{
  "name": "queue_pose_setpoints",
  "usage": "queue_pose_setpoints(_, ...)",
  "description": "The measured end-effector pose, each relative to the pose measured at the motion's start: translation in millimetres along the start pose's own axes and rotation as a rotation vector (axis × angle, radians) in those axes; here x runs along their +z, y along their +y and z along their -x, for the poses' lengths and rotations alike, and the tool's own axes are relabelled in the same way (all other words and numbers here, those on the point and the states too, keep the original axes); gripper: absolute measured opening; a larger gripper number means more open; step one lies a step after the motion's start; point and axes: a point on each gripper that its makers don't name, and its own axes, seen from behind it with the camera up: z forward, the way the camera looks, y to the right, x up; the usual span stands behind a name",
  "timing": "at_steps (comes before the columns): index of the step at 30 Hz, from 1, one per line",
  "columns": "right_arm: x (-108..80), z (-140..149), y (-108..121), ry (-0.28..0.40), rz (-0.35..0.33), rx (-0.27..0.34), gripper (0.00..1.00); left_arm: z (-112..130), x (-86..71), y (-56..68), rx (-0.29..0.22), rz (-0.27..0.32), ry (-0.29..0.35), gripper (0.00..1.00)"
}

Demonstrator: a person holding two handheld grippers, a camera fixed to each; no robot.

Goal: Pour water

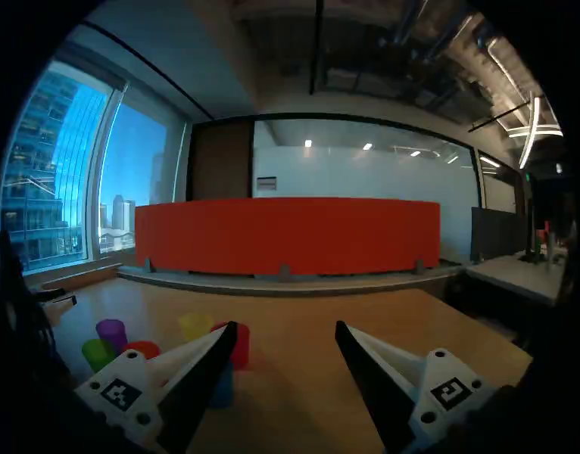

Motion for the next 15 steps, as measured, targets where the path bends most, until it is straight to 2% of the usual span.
queue_pose_setpoints(7, -0.4, -3, 1, 0.01, 0.0, 0.003, 1.0, -2, 1.3, 0.0, 0.005, 0.0, 0.0, 0.98)
queue_pose_setpoints(15, -0.9, -19, 6, 0.057, -0.003, -0.019, 1.0, -1, 0.9, 0.0, 0.004, 0.0, 0.0, 0.97)
